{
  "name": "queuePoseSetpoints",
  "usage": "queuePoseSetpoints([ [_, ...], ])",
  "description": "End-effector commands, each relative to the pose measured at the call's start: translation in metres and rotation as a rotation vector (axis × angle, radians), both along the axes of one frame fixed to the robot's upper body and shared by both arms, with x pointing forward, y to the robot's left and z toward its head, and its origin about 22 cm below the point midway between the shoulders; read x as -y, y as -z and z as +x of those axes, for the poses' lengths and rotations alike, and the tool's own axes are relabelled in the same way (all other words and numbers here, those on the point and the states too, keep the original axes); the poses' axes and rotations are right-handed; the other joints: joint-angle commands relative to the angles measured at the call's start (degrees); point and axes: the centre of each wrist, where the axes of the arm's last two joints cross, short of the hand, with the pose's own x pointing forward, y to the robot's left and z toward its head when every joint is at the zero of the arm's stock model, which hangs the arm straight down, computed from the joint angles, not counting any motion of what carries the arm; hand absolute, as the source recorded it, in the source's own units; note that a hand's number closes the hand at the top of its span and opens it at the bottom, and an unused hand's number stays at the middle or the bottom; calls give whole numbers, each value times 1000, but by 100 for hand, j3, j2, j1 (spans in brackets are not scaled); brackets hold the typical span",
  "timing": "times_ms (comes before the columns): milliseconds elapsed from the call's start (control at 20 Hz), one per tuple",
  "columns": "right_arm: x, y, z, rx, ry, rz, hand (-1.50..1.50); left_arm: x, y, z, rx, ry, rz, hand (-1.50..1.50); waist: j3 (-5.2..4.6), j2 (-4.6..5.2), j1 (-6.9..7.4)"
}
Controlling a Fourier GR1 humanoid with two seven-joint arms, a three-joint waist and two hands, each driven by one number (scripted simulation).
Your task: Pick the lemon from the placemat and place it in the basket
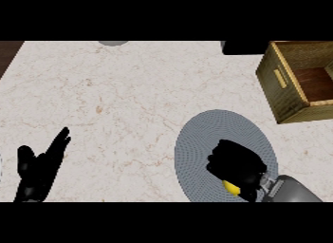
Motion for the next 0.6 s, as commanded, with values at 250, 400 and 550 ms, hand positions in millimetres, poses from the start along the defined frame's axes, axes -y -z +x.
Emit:
queuePoseSetpoints([
  [250,20,-36,-7,75,698,202,150,-8,26,-32,-144,-93,-22,0,-98,-12,-342],
  [400,15,-61,-17,48,798,447,150,-13,21,-31,-144,-100,-4,0,-86,0,-297],
  [550,3,-78,-23,-44,848,895,150,-8,15,-28,-118,-94,-18,0,-55,5,-367],
])
